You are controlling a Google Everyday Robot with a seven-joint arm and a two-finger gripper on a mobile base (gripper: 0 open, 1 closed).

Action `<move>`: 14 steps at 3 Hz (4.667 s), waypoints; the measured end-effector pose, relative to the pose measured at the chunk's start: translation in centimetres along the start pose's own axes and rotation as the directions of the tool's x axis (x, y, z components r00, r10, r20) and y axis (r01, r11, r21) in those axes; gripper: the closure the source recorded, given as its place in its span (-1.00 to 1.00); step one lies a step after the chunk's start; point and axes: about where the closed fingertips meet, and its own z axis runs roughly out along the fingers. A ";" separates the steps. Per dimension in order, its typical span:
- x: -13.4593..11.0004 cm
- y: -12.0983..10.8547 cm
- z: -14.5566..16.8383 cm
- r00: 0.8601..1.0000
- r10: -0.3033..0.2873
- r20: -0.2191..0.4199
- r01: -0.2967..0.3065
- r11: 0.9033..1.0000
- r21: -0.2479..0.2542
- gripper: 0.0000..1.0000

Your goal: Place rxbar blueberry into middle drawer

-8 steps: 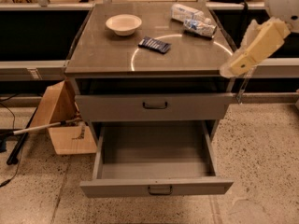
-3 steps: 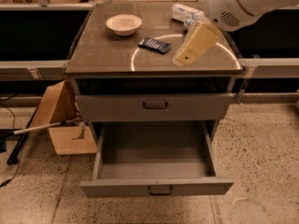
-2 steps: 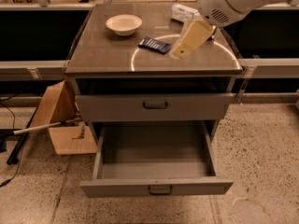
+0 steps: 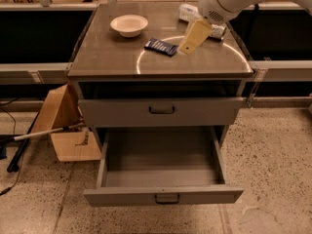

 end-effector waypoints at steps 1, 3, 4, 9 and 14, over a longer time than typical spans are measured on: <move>-0.2 0.1 -0.1 1.000 -0.003 0.002 0.003 1.000 0.005 -1.00; 0.0 -3.2 1.2 0.993 0.028 0.114 -0.036 0.997 0.073 -1.00; 0.6 -6.2 3.6 0.978 0.100 0.181 -0.116 0.990 0.080 -1.00; 4.2 -5.1 11.3 0.957 0.291 0.006 -0.286 0.945 -0.156 -1.00; 4.7 -3.3 17.8 0.919 0.388 0.071 -0.341 0.872 -0.353 -1.00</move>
Offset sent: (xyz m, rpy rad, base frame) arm 0.0238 -0.0080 0.0148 0.0871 -0.1288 0.0174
